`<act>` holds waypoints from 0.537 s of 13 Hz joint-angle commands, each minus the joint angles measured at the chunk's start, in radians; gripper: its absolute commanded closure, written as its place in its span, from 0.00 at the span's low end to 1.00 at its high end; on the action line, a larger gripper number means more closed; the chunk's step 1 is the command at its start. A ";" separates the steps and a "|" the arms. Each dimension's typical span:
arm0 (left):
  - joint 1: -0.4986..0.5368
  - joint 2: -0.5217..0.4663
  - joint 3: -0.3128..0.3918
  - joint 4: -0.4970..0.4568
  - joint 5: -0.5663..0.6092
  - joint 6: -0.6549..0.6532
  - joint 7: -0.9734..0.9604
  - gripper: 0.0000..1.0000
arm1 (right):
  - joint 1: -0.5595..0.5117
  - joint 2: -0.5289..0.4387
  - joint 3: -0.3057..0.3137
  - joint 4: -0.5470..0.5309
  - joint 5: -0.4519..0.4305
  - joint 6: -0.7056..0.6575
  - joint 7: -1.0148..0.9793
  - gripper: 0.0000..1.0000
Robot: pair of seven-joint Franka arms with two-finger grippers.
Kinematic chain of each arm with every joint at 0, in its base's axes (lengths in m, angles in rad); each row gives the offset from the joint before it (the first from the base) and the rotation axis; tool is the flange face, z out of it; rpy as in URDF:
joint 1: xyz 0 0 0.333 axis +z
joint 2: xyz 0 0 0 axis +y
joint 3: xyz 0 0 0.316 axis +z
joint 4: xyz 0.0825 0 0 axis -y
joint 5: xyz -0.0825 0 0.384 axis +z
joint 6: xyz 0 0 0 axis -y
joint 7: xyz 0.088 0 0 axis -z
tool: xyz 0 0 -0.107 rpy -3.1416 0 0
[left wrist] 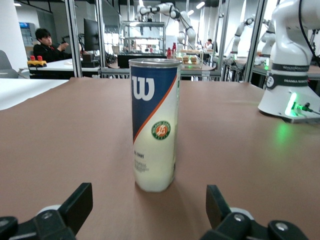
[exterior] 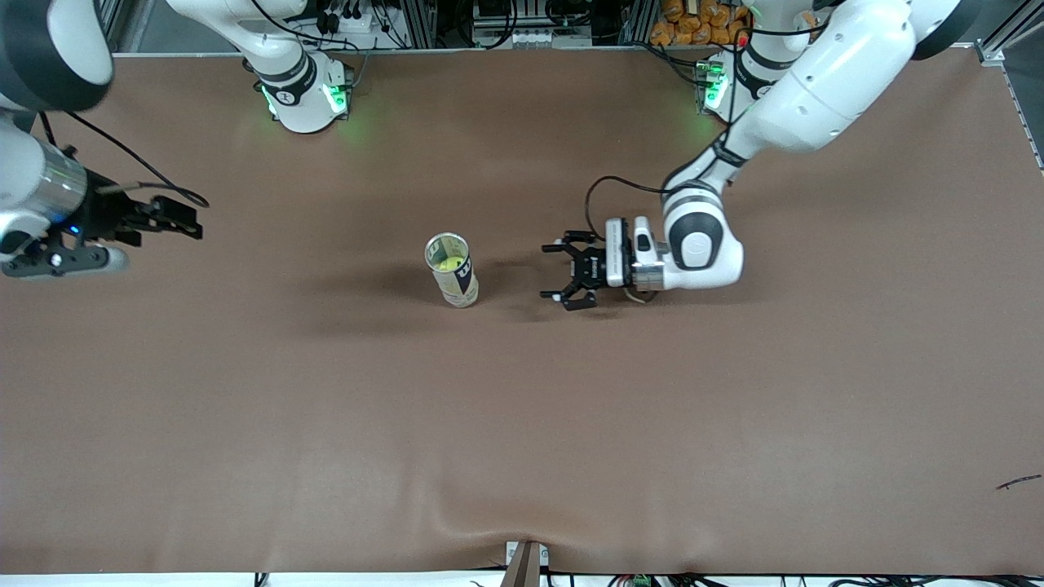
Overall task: Insert tennis ball vertically with right arm
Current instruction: 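Open the left gripper off the can while the right gripper withdraws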
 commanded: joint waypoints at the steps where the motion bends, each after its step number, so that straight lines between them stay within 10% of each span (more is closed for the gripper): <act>1: 0.080 -0.042 -0.012 -0.038 0.160 -0.036 -0.081 0.00 | -0.032 -0.010 0.020 0.133 -0.004 -0.115 -0.012 0.00; 7: 0.240 -0.059 -0.011 -0.014 0.524 -0.113 -0.292 0.00 | -0.040 -0.016 -0.011 0.187 -0.018 -0.178 -0.034 0.00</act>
